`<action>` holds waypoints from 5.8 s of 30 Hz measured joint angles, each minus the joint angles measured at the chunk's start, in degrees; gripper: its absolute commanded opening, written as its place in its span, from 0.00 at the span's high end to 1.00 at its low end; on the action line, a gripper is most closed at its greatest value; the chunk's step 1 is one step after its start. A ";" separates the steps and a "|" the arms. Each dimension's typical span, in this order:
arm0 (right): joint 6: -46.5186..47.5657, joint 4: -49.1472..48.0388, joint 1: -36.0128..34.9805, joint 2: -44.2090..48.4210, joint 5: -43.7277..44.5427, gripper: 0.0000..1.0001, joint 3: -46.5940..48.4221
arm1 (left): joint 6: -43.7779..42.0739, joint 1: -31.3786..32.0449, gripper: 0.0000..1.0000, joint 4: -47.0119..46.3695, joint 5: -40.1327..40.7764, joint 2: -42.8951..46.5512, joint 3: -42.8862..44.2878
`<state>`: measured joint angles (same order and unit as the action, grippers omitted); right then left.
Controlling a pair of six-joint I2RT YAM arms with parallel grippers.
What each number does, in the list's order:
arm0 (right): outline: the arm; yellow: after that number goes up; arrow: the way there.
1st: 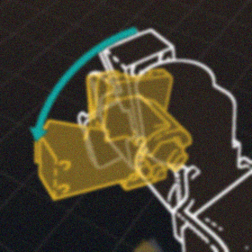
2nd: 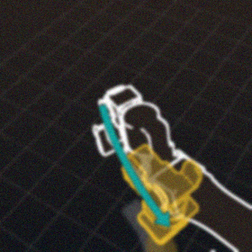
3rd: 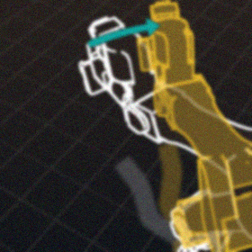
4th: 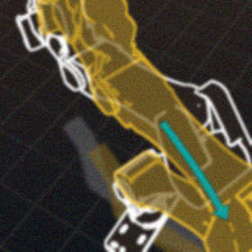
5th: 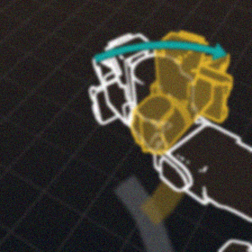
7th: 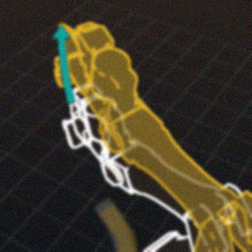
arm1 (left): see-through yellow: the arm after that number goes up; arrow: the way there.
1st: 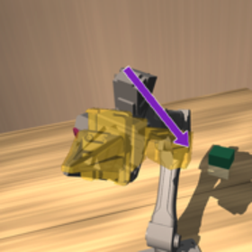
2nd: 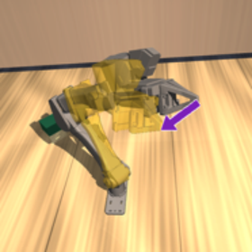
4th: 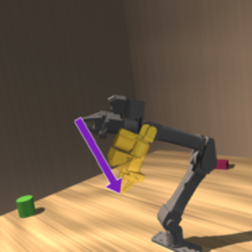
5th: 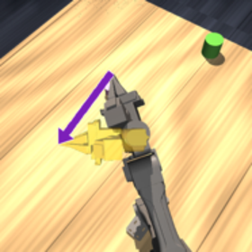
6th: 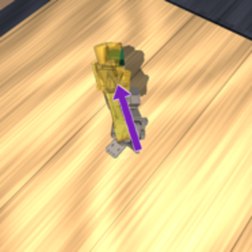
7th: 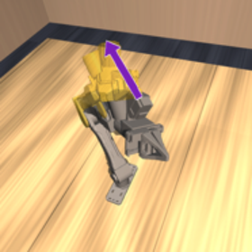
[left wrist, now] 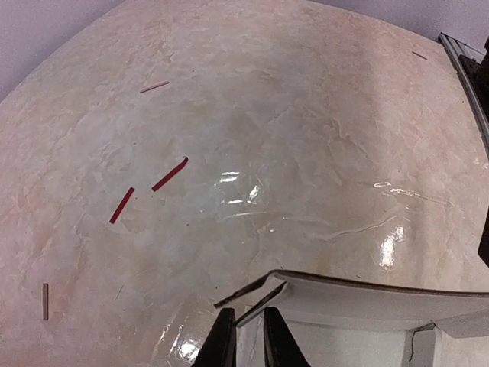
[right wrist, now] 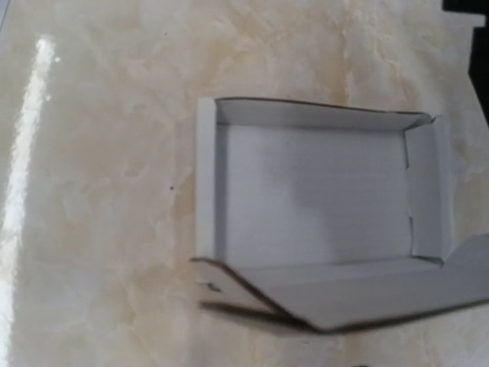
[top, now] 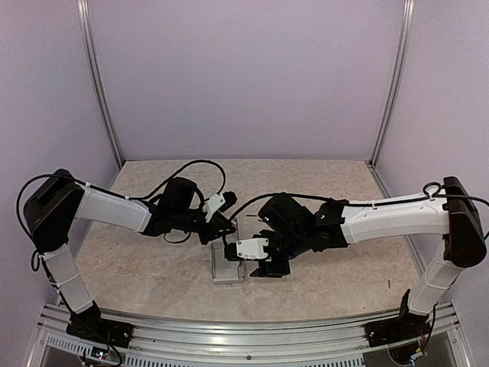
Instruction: Fold the paper box
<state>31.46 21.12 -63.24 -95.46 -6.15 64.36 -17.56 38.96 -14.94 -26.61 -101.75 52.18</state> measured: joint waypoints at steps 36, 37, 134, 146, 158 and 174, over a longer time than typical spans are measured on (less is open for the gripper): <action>3.93 0.48 5.68 0.98 4.09 0.51 -0.22 | 12.24 7.72 1.00 -4.24 17.33 5.38 -6.82; 4.07 0.48 5.68 1.01 4.28 0.52 -0.24 | 12.50 8.00 1.00 -4.28 18.03 5.38 -6.82; 11.10 -1.70 -7.89 -1.60 18.64 0.52 -3.15 | 32.06 35.69 0.67 0.68 54.88 28.04 -28.04; 10.91 -2.32 -7.89 -1.60 19.89 0.52 -3.15 | 29.55 29.11 0.69 2.12 47.78 28.41 -28.17; 10.60 -2.32 -7.78 -1.60 21.16 0.53 -3.15 | 23.63 27.17 1.00 -0.35 44.96 20.92 -24.02; 7.65 -4.07 6.01 -2.54 22.97 0.52 -1.33 | 10.60 9.77 1.00 -13.77 35.21 -2.21 -4.26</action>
<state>39.11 17.06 -57.23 -98.00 16.82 63.02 -6.96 48.73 -28.71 8.60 -103.96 47.92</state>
